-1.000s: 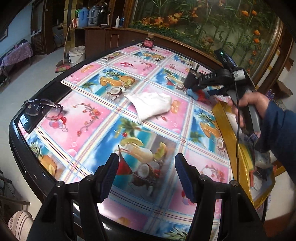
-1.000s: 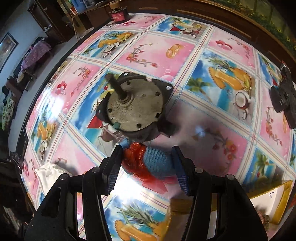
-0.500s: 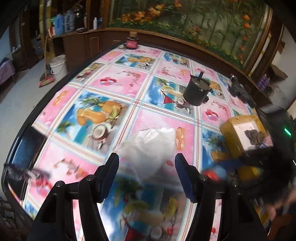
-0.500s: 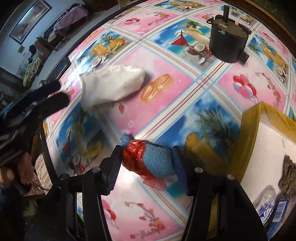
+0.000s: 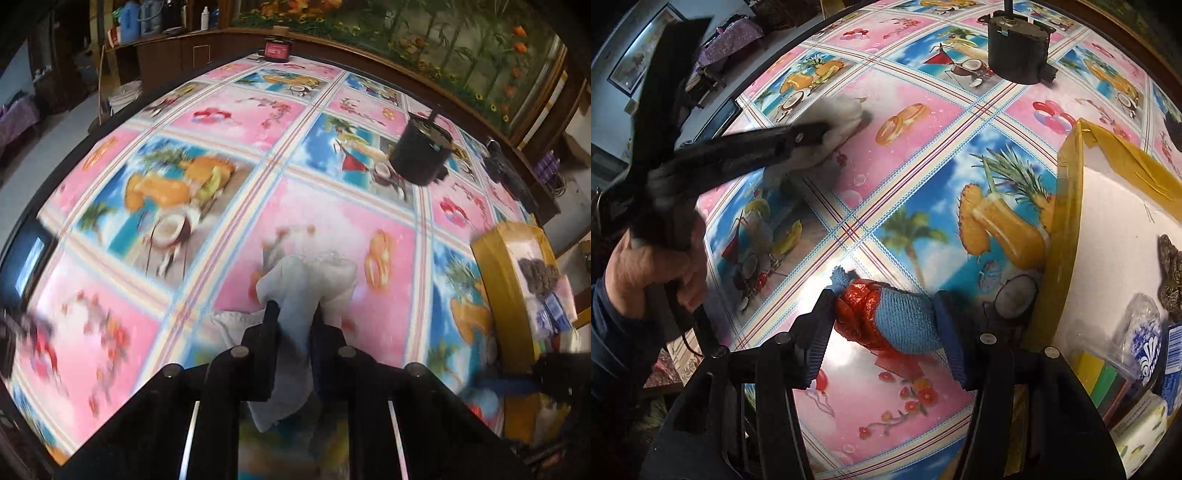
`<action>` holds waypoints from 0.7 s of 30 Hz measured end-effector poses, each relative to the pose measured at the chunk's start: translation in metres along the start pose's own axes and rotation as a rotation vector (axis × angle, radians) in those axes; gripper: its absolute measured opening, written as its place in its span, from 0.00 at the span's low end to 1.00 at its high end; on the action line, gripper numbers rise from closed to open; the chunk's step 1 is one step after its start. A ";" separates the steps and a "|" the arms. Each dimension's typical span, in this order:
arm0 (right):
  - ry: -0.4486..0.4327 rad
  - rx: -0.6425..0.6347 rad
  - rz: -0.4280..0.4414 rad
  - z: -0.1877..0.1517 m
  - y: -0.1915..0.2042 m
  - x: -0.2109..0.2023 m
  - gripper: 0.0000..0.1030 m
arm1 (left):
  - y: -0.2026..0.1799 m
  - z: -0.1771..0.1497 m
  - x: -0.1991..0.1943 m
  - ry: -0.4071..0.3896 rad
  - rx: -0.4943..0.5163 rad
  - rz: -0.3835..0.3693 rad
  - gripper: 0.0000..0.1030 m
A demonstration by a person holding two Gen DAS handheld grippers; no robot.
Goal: Organize soft objects
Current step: 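Grasp the blue-red knitted toy with the right gripper while the left grasps the white cloth, then carry the knitted toy and white cloth over the tray with both grippers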
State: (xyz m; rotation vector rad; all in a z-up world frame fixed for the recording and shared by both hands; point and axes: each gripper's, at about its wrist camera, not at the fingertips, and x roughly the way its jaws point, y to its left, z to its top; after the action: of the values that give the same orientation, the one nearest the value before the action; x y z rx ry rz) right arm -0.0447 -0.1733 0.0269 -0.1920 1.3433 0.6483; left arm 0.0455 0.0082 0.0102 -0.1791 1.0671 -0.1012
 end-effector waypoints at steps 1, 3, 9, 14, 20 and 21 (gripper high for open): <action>-0.002 -0.006 -0.002 -0.001 0.002 0.000 0.53 | 0.001 -0.011 -0.006 0.001 -0.010 -0.012 0.12; -0.013 -0.024 -0.011 -0.005 0.005 0.000 0.53 | 0.000 -0.036 -0.020 0.007 -0.020 -0.023 0.12; -0.008 -0.066 -0.004 -0.017 0.017 0.005 0.47 | -0.006 -0.093 -0.051 0.016 -0.055 -0.045 0.13; -0.005 -0.089 0.011 -0.031 0.030 0.005 0.47 | -0.019 -0.118 -0.064 0.002 -0.033 -0.022 0.13; -0.024 -0.105 0.018 -0.043 0.037 -0.004 0.45 | -0.031 -0.131 -0.073 -0.004 -0.012 0.000 0.13; -0.028 -0.104 0.017 -0.045 0.036 -0.007 0.45 | -0.033 -0.132 -0.075 -0.010 -0.007 0.006 0.13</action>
State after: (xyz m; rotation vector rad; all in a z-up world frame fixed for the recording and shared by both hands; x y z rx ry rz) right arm -0.1025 -0.1681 0.0312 -0.2547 1.2860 0.7339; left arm -0.1067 -0.0243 0.0193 -0.1825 1.0583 -0.0911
